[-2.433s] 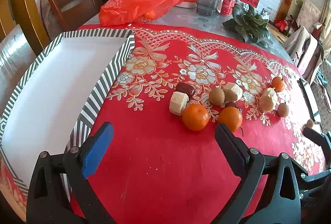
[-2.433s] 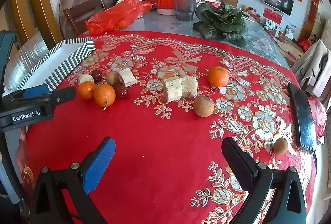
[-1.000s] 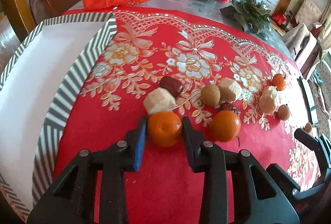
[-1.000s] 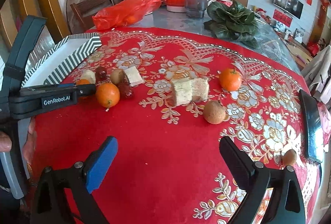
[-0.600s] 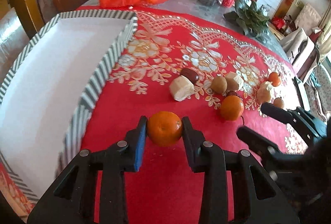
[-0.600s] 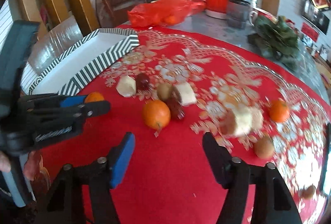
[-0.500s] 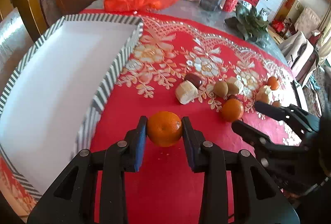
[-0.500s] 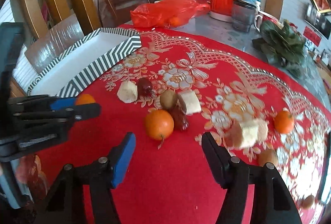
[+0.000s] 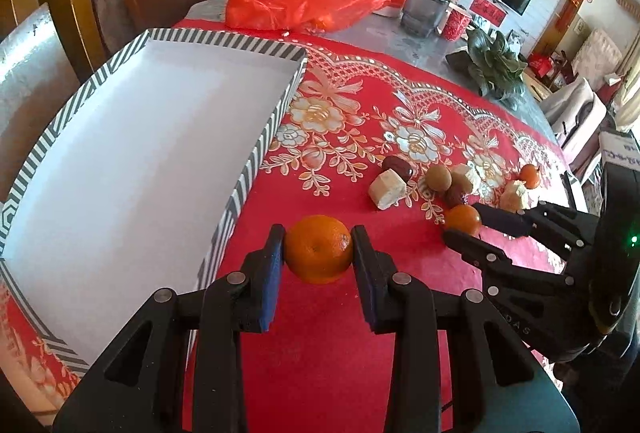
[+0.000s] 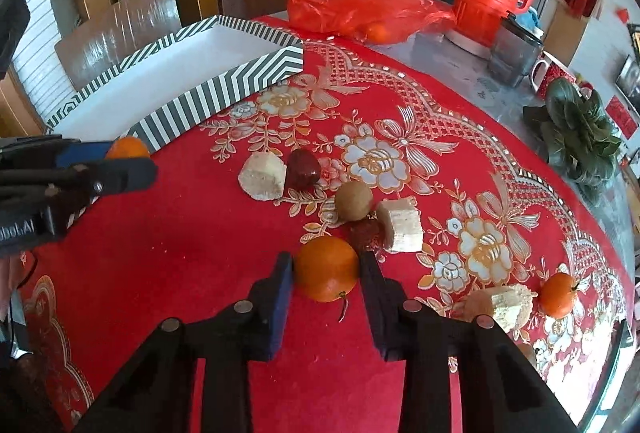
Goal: Organize fruits
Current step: 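Carry both oranges into the white tray and open both grippers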
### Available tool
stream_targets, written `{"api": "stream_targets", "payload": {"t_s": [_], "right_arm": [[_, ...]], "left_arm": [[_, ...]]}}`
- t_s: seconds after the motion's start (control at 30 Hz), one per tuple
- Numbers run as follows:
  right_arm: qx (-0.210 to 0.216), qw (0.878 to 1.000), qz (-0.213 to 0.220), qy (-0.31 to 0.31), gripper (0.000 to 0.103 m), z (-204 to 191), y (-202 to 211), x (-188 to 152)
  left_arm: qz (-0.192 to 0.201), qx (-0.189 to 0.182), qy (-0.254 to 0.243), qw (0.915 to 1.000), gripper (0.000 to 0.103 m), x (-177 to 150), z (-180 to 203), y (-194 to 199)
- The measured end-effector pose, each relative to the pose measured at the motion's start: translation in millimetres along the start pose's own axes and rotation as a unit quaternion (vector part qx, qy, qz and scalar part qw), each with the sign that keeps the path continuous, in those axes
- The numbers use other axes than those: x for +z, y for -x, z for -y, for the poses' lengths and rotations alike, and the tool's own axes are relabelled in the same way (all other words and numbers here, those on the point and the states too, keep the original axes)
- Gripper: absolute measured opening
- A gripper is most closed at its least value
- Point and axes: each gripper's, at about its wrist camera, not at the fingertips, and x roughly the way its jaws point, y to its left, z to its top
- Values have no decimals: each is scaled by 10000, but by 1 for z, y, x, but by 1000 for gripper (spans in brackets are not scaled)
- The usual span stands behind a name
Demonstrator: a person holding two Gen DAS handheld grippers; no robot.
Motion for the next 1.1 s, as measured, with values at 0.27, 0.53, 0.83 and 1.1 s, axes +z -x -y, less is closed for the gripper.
{"api": "stream_targets", "payload": {"t_s": [0.27,0.53,0.83,1.1], "right_arm": [[131,9994,313,-27,33,-16,29,3],[448,9972,528,298,33,-60,40,26],[744,9931,589,694,33,-107,34,57],[999,9875,513,1107,33,-149,16,87]], "left_arm": [[187,96,60,9998,32,2,-12,17],[356,440,181,9982,32,1,-40,34],[361,790,375,9955,32,0,-85,40],[216,1059,732,9914,32,0,-130,27]]}}
